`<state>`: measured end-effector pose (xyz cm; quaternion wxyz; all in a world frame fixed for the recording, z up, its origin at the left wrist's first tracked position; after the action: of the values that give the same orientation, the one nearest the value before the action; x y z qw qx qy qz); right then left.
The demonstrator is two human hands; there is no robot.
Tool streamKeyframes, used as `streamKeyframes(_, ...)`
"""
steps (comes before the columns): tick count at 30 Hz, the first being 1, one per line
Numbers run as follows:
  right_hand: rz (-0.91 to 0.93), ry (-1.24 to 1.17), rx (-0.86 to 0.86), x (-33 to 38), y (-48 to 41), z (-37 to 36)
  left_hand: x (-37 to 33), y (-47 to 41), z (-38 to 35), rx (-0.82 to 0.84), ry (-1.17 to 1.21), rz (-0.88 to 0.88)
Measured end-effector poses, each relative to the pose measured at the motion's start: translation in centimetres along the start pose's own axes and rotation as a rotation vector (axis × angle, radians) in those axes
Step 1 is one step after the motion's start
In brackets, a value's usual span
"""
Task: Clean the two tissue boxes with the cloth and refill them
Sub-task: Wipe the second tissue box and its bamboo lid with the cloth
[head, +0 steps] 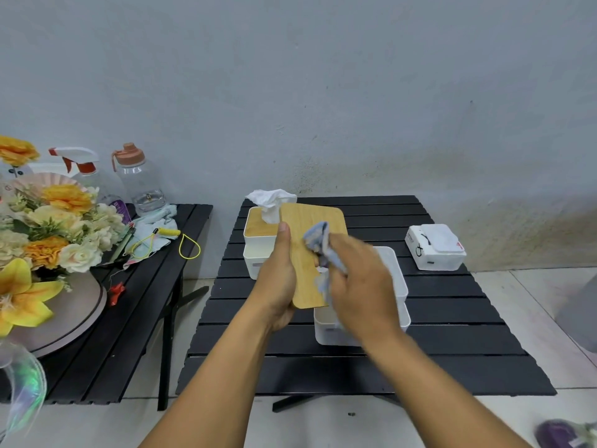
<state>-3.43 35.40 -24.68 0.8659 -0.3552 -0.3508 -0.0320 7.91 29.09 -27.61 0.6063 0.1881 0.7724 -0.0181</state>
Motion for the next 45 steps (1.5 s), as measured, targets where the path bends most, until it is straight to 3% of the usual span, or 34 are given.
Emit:
streamKeyframes(4,-0.176,-0.028,-0.272,-2.4,-5.0,3.5,0.4,0.2,-0.4,0.032,-0.042,0.021)
streamKeyframes(6,-0.165,0.028,-0.202,-1.8,-5.2,2.8,0.3,0.3,-0.5,0.038,-0.048,0.022)
streamKeyframes(10,-0.031,0.008,0.145,0.6,-0.1,-1.9,0.0,-0.2,0.0,0.012,-0.033,0.021)
streamKeyframes(12,-0.005,0.016,0.199,1.2,1.6,-2.0,0.0,-0.4,0.6,0.016,-0.038,0.017)
streamKeyframes(17,-0.158,0.124,0.16,-1.0,-2.3,-0.9,0.3,0.0,-0.5,0.055,-0.084,-0.006)
streamKeyframes(22,0.009,0.134,0.28,2.0,2.1,-1.1,-0.5,-0.3,0.2,-0.008,0.046,-0.02)
streamKeyframes(27,-0.128,0.058,0.071,-0.6,-1.4,2.6,-0.9,0.7,-0.8,0.006,0.032,-0.037)
streamKeyframes(29,-0.047,0.097,0.068,1.2,0.0,2.8,-1.1,0.9,-0.7,-0.019,0.071,-0.045)
streamKeyframes(32,0.225,0.158,0.194,3.7,5.1,1.5,-1.0,0.9,-0.2,-0.046,0.127,-0.013)
streamKeyframes(33,0.218,0.143,0.2,3.5,4.8,2.0,-0.9,1.1,-0.4,-0.048,0.119,-0.001)
streamKeyframes(36,-0.033,0.125,0.162,0.9,1.0,3.7,-0.4,1.5,-1.5,-0.017,0.072,-0.013)
streamKeyframes(38,-0.067,0.138,0.124,0.7,0.5,3.6,-0.4,1.5,-1.9,-0.015,0.082,-0.013)
streamKeyframes(43,0.23,0.162,0.186,4.4,5.1,1.1,-0.2,1.1,-0.1,-0.069,0.179,0.02)
streamKeyframes(45,0.176,0.106,0.18,3.7,4.0,1.5,0.3,1.4,-0.1,-0.037,0.152,0.018)
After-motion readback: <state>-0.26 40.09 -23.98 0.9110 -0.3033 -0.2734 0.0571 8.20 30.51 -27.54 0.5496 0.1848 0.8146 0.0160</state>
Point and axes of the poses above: each hand's wrist, its own y-axis away from the middle knuckle, its own z-axis out of the back of the hand, x = y × z, the point moved 6 cm from there along -y, towards the middle knuckle, and after that the axes turned 2 degrees about -z, right-handed, at the moved point
